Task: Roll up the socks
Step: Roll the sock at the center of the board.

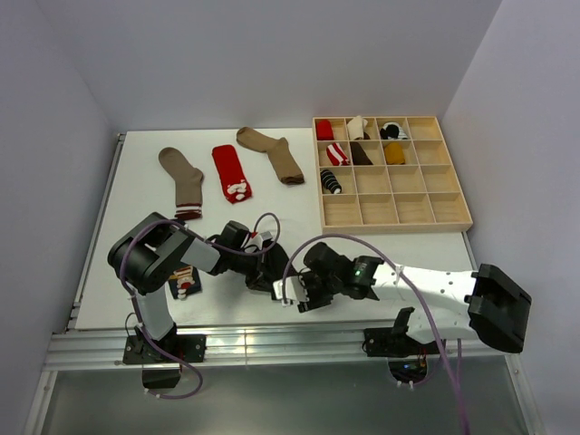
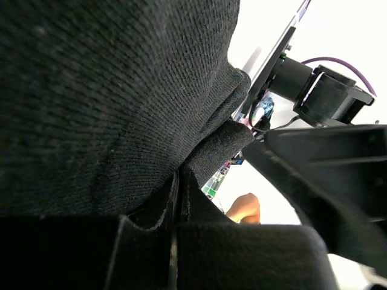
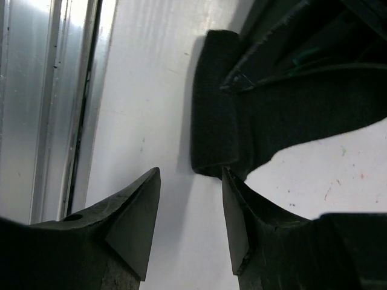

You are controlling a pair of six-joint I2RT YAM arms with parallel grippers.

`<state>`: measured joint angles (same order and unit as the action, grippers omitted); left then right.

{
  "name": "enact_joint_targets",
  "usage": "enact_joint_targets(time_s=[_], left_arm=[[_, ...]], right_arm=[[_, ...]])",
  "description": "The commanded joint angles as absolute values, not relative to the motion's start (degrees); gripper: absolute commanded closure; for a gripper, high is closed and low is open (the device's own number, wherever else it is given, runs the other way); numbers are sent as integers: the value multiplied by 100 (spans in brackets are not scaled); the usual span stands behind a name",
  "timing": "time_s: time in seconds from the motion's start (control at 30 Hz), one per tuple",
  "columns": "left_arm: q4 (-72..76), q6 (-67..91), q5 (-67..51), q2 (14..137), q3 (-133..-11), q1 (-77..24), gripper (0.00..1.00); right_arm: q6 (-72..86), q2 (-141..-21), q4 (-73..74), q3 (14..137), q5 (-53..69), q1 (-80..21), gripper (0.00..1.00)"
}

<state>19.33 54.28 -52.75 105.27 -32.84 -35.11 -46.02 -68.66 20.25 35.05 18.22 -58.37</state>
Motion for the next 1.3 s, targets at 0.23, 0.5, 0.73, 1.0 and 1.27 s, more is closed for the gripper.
enact_joint_targets(time_s=[0.23,0.5,0.73,1.0,1.27], left_arm=[[1142,5089,-4482,10776,-2988,-3516,100],[1160,5054,-4474,10775,-2944,-3516,100],[1187,5063,-4526,10705,-2909,-3507,100],[1134,5045,-4588,10521,-2927,-3507,100],[519,4895,-3544,9502,-3172,-3489,77]], right_arm=[[-4878,-7057,888,3191,669,-6661,48],[-4983,-7470,563,3182,396,-6882,48],[-4983,-7752,492,3217,396,-6943,53],[-4940,-8235,711,3506,430,-6943,74],[-4843,-8867,2607,4429,1520,-6584,82]])
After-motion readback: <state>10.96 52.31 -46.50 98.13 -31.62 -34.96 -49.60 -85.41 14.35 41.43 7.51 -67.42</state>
